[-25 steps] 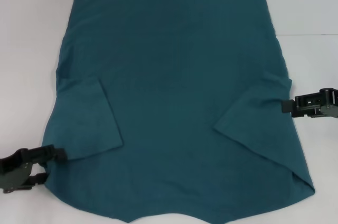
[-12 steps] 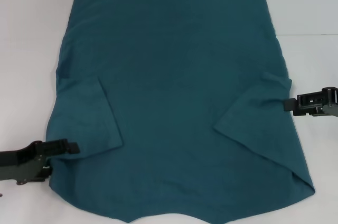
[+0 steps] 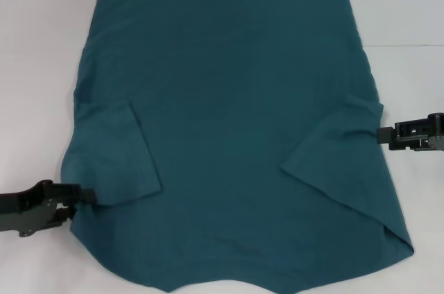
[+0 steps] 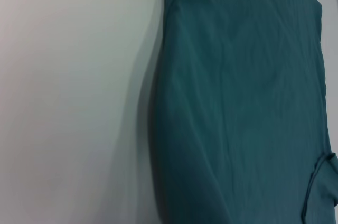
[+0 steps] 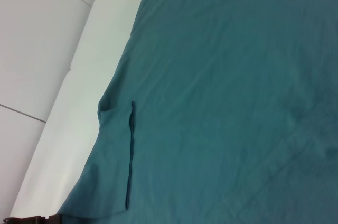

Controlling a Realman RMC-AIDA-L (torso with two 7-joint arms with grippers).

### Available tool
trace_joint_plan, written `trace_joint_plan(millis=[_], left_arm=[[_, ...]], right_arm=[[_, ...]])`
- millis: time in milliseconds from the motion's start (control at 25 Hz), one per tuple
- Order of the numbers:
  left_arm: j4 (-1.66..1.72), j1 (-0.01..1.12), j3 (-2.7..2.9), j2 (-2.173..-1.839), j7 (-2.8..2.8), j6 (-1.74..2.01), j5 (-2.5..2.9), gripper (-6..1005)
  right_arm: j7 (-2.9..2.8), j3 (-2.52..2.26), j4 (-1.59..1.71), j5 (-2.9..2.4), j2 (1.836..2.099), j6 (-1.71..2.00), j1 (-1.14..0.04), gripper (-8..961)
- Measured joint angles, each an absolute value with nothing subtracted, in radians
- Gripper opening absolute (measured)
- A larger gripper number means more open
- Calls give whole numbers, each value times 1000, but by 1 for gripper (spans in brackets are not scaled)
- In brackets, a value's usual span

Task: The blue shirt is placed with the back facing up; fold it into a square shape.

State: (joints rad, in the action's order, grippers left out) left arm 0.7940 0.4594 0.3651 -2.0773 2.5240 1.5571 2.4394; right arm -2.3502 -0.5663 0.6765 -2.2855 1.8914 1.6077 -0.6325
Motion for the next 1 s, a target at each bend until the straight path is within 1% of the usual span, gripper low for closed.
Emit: trace_joint_plan(millis=[200,360,400,520,640,880,1000], left_arm=[[791,463,366,-2076,2512,1558,2439,497],[790,462,367,-2077,2505,1559,2435,306],[789,461,366,-2077,2501,1560,2434,258],[789,462,363,-2077,2490,1568,2430,156],[787,464,351,-2074,2459,1604,2395,55],[793,466,345,-2071,2448,1625,2365,2],[792,466,345,-2070,2448,1619,2363,2]], right_arm=[[-2350,-536,676,-2285,1892,1594,-632,504],[-2351,-513,666,-2286,1893,1567,-625,504],[-2351,-515,663,-2287,1891,1562,-624,504],[-2350,-535,658,-2303,1884,1549,-624,504],[-2350,-549,658,-2314,1870,1570,-623,504],[-2357,-565,694,-2399,1822,1694,-621,503],[-2362,-569,722,-2473,1811,1736,-617,502]])
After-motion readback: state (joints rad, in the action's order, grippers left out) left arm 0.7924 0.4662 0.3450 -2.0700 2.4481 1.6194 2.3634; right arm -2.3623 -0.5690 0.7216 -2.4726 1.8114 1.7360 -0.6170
